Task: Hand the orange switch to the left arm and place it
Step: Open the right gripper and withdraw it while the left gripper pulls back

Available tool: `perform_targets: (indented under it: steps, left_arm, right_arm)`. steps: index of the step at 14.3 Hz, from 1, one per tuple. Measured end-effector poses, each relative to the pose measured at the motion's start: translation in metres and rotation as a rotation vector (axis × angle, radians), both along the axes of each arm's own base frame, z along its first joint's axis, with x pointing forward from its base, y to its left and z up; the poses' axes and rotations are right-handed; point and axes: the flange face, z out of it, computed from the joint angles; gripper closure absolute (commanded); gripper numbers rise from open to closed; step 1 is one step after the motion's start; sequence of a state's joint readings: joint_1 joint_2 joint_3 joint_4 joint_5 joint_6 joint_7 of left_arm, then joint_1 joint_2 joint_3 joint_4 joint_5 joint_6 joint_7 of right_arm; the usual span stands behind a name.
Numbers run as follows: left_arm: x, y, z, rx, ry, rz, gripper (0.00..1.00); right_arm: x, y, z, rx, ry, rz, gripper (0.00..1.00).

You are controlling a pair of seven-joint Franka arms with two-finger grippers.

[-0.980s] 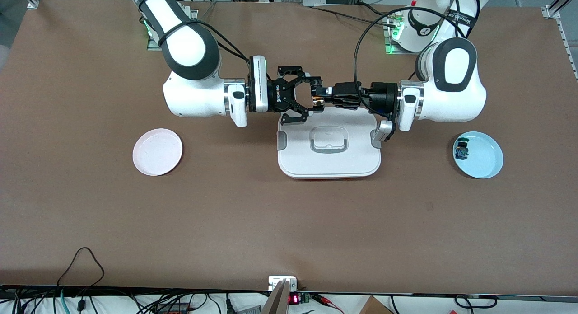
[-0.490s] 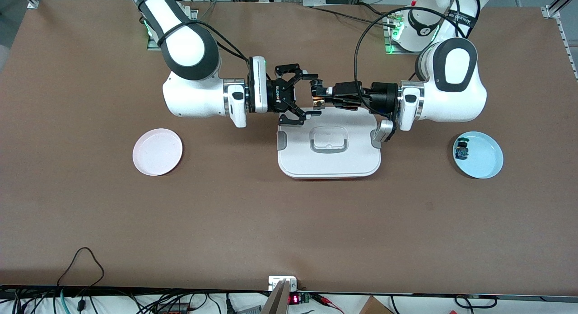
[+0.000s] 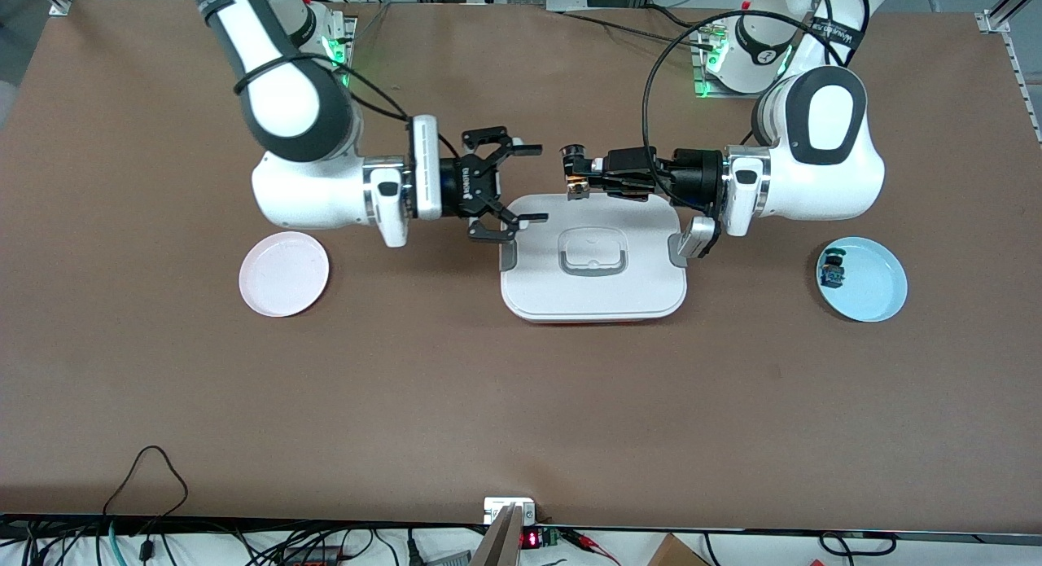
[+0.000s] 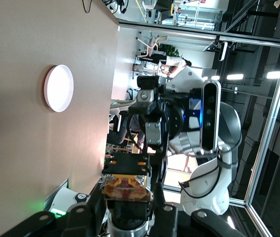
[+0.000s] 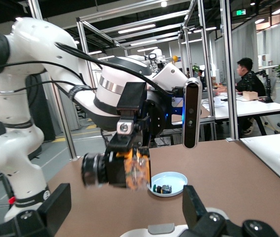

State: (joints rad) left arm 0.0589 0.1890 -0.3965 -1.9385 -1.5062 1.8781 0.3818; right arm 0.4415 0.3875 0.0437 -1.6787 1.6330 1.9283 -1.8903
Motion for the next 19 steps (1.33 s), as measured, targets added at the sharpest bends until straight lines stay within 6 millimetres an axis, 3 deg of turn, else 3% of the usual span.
perform_targets:
  steps: [6, 11, 14, 19]
  left_arm:
    - [0.013, 0.044, 0.022, 0.25, -0.172, -0.183, 0.78]
    - [0.012, 0.083, 0.02, 0.464, -0.221, -0.345, 0.78]
    - [0.014, 0.102, 0.029, 0.635, -0.269, -0.449, 0.78]
    - [0.016, 0.125, 0.04, 0.89, -0.363, -0.61, 0.8]
  right_arm:
    - [0.03, -0.107, -0.006, -0.073, 0.044, 0.101, 0.0]
    - [0.025, -0.149, -0.008, -0.243, 0.258, 0.155, 0.0]
    - [0.023, -0.175, -0.013, -0.39, 0.396, 0.144, 0.0]
    - [0.025, -0.221, -0.029, -0.708, 0.731, -0.017, 0.0]
